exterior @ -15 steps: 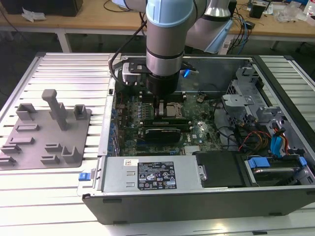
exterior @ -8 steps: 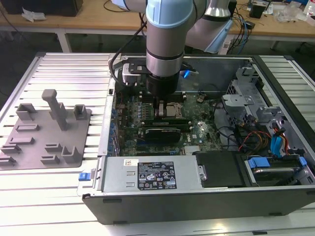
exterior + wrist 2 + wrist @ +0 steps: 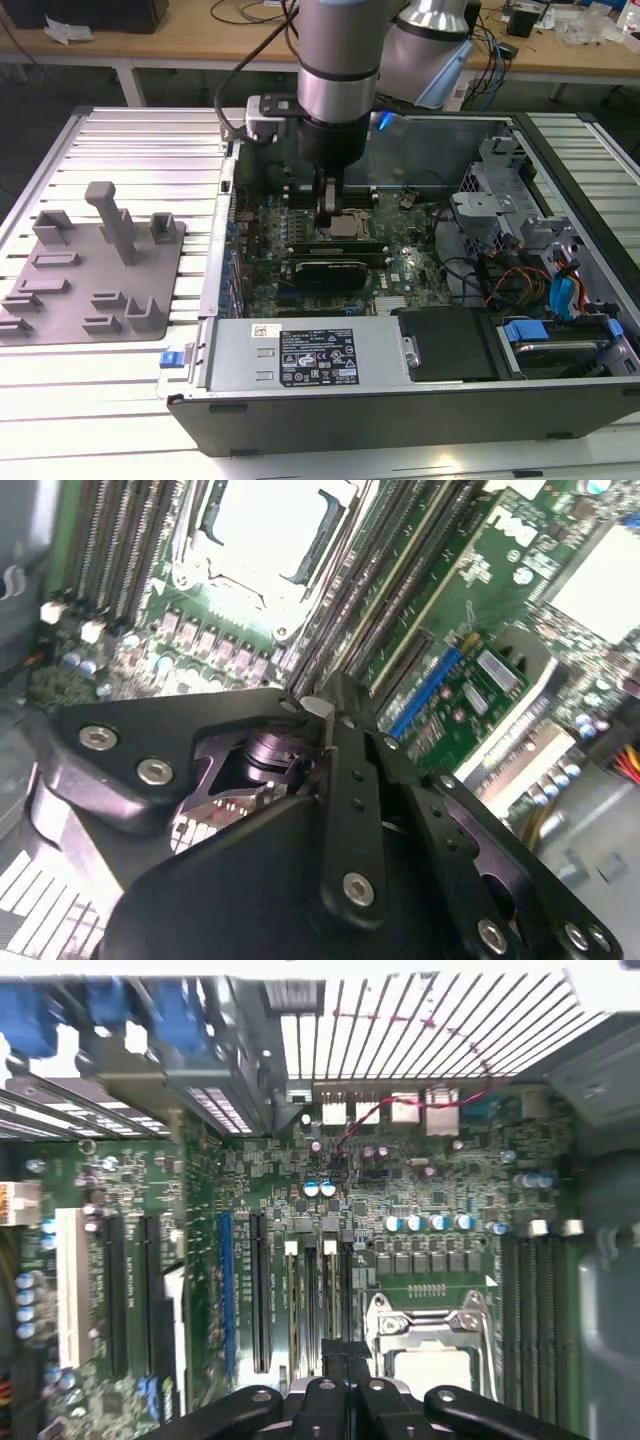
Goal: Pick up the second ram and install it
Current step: 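Press down the second ram until it locks into place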
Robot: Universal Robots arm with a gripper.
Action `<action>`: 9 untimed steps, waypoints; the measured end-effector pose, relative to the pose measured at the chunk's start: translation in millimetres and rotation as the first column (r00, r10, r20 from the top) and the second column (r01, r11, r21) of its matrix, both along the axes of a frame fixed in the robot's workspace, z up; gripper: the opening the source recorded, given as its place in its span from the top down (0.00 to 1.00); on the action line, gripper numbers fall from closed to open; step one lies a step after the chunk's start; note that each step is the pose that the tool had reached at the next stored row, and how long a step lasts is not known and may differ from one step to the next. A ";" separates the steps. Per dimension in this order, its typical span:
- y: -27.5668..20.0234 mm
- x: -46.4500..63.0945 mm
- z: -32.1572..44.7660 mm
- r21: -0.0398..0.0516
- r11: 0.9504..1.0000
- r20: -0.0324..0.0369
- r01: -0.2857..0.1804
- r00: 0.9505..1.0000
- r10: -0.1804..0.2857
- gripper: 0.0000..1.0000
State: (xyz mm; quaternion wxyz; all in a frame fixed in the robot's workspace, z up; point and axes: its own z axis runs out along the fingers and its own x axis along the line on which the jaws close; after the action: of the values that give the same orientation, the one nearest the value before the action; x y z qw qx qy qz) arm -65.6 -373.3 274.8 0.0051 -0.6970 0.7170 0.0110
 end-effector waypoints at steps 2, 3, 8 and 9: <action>0.0 0.0 7.5 0.000 1.000 0.000 0.000 1.000 0.000 0.92; 0.0 0.0 7.4 0.000 1.000 0.000 0.000 1.000 0.000 0.92; 0.0 17.7 7.5 -0.001 1.000 0.000 0.000 1.000 0.000 0.92; 0.0 21.1 7.5 -0.001 1.000 0.000 0.000 1.000 0.000 0.92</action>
State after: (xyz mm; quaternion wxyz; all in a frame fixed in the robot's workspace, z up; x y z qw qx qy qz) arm -44.5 -373.2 282.3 0.0049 -0.6970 0.7170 0.0106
